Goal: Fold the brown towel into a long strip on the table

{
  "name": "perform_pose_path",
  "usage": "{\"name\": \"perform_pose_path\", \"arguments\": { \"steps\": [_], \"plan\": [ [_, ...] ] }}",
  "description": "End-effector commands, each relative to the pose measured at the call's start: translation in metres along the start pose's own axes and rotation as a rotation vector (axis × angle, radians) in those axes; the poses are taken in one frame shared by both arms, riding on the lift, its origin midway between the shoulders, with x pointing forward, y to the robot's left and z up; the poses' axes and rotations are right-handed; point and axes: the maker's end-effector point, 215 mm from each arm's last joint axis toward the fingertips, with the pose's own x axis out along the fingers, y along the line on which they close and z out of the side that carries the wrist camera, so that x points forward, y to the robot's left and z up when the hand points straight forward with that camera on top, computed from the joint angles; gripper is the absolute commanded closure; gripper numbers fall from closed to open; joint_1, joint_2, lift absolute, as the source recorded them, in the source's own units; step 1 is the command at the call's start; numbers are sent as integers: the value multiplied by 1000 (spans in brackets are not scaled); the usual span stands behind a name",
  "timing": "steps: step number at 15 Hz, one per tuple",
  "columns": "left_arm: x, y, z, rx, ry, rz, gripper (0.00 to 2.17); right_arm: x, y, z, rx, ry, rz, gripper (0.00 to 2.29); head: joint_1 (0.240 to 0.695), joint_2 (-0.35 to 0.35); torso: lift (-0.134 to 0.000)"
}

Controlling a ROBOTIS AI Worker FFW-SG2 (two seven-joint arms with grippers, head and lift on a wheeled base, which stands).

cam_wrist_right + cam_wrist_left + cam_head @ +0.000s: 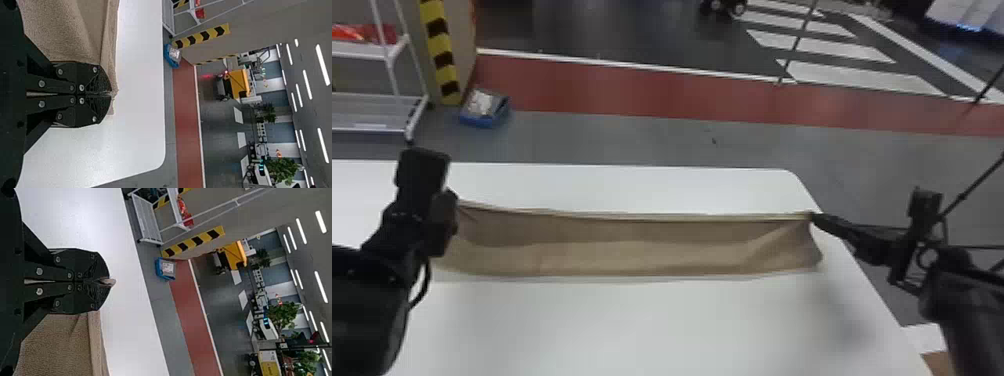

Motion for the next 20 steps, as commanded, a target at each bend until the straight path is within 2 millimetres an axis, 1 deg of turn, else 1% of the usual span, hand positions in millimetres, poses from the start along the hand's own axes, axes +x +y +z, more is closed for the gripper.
{"name": "perform_pose_path", "arguments": {
  "steps": [1, 4, 5, 6, 7, 8, 9, 11, 12, 14, 16, 18, 19, 20],
  "plan": [
    [12, -6, -5, 18, 21, -2, 1642, 8, 2, 1, -27, -3, -2, 1406, 695, -286, -110],
    [21, -2, -4, 26, 16, 18, 1642, 14, 0, 6, -29, -11, -15, 1406, 695, -282, -110],
    [23, -2, -7, 28, 22, 19, 1632, 17, -1, 7, -40, -6, -27, 1362, 695, -279, -110],
    [25, -1, -6, 29, 20, 23, 1376, 23, 0, 6, -42, -2, -37, 869, 695, -278, -110],
    [27, -3, -3, 30, 5, 21, 694, 30, 2, 7, -66, -9, -53, 292, 695, -277, -110],
    [28, -4, -6, 34, 8, 18, 70, 32, 1, 5, -73, -9, -73, 9, 695, -273, -110],
    [29, -1, -10, 50, 11, 24, -2, 34, 2, 6, -73, -17, -76, -2, 695, -272, -110],
    [32, 9, -7, 64, -25, 38, 19, 33, 0, 12, -89, -44, -87, 43, 695, -267, -110],
    [31, 16, -11, 54, -22, 48, 26, 32, 0, 11, -89, -48, -88, 49, 695, -263, -110],
    [29, 30, -17, 35, -16, 68, 26, 21, -10, 6, -76, -55, -103, 49, 695, -252, -110],
    [22, 40, -25, -21, -12, 52, 26, 9, -13, -1, -64, -61, -99, 49, 695, -250, -110],
    [16, 37, -36, -97, 1, -6, 33, -1, -18, -8, -57, -62, -105, 49, 695, -252, -110],
    [15, 32, -42, -141, 18, -48, 36, -3, -18, -13, -53, -56, -103, 49, 695, -254, -110],
    [14, 23, -46, -181, 33, -96, 39, -9, -21, -14, -61, -62, -112, 49, 695, -262, -110]
  ]
}}
